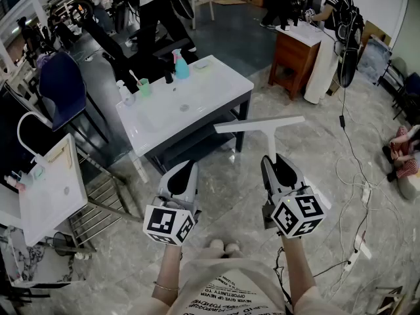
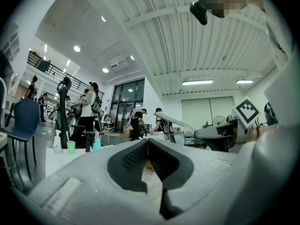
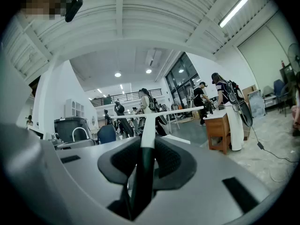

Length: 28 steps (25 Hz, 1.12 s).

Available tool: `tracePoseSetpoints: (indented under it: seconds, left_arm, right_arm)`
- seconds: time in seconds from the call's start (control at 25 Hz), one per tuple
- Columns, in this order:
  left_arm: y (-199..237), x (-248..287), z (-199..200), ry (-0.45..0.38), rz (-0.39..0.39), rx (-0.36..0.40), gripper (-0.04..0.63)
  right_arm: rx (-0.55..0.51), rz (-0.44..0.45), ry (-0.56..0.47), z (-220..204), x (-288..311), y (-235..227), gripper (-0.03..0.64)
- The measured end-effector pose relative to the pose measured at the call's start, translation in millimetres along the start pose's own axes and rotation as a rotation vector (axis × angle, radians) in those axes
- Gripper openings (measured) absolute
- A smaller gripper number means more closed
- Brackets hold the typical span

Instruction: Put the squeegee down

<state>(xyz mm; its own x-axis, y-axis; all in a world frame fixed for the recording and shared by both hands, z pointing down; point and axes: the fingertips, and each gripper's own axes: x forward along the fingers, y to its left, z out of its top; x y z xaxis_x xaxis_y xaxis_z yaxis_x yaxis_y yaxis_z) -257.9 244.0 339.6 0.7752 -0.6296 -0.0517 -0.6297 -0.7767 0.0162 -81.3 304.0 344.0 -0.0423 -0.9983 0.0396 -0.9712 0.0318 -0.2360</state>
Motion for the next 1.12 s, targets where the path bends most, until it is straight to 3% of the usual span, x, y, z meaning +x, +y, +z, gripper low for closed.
tracePoseSetpoints:
  seconds: [0.64,1.12]
  left_arm:
    - [-21.7,-0.7,2.7,-0.005,0.005,0.003,0.023]
    - [-36.3,30.6,9.2,-0.042,-0.012,0.011,0.023]
  right_arm:
    - [0.037,-0.010,-0.008,0.6,-19.9,-18.9,0.095]
    - [0.049,-0.025,-0.048,14.2,-18.9,-50.5,0.095]
